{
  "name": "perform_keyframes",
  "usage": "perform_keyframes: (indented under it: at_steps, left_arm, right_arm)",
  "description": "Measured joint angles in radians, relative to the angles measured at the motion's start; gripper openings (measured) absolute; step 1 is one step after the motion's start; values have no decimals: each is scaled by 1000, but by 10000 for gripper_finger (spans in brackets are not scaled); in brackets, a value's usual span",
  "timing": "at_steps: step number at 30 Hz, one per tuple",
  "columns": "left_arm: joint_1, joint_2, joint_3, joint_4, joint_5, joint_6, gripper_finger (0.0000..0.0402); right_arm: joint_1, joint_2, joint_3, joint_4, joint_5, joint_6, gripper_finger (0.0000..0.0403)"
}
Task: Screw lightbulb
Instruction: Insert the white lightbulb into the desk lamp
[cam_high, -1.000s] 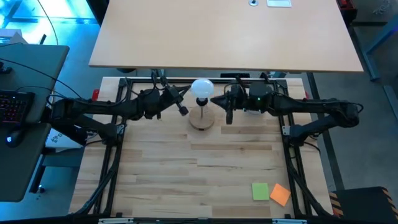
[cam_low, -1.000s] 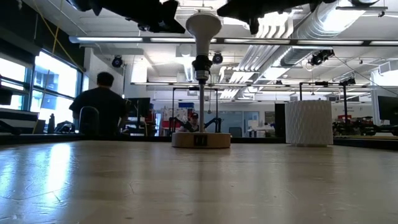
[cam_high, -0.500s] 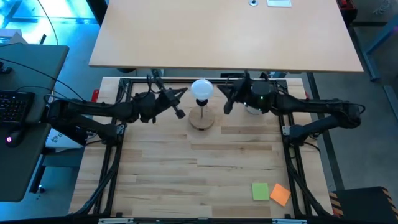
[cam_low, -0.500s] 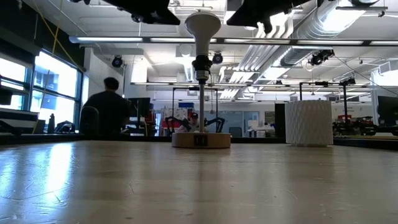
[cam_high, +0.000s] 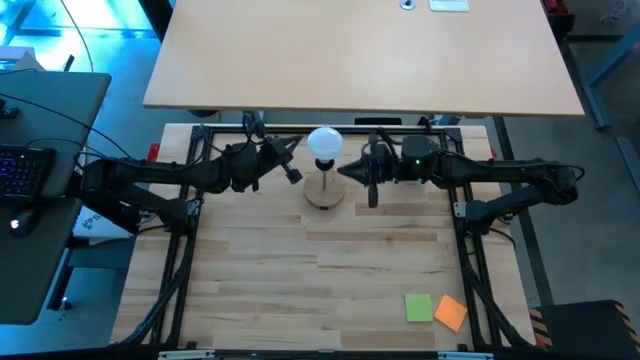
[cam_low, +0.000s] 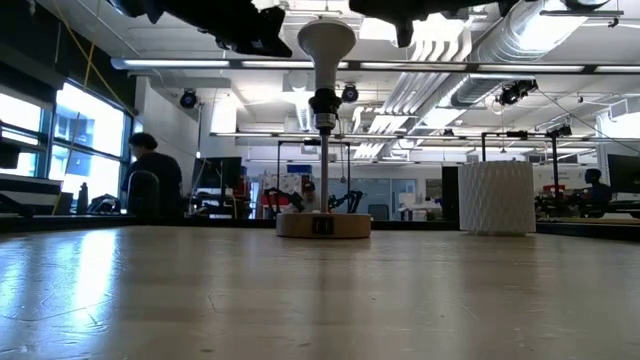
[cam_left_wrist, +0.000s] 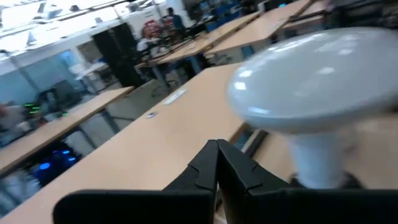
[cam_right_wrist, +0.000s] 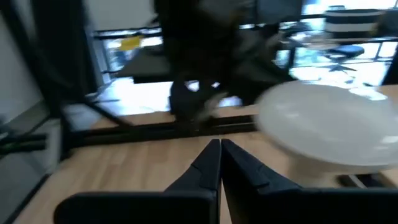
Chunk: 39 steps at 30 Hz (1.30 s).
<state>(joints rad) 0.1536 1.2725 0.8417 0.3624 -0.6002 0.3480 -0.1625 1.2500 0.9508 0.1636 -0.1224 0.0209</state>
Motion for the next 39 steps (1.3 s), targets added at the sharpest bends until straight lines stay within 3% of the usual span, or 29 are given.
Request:
perform_keyframes:
  at_steps: [3,8,16,23,29,34,37,39]
  left_arm:
    - [6,-17,0,-8,-59,23,0]
    - [-34,-61,0,-30,-82,37,0]
    - [-129,-66,0,-53,2,-14,0]
    - [-116,-35,0,9,45,-47,0]
    - [-36,-5,0,16,42,-48,0]
    - [18,10,0,-25,41,-50,0]
    - [16,4,0,-29,24,-46,0]
    - [0,-6,0,-30,16,-35,0]
  right_arm:
    - [30,-11,0,-20,21,-26,7]
    - [30,-47,0,-87,189,-42,7]
    - [-144,-58,0,-123,199,-54,7]
    - [-223,-13,0,-35,-56,3,7]
    - [-147,1,0,-33,-180,1,7]
    - [-68,0,0,-32,-353,-98,7]
    - [-44,-9,0,-41,-329,-135,7]
    - [-48,-20,0,-46,-252,-135,7]
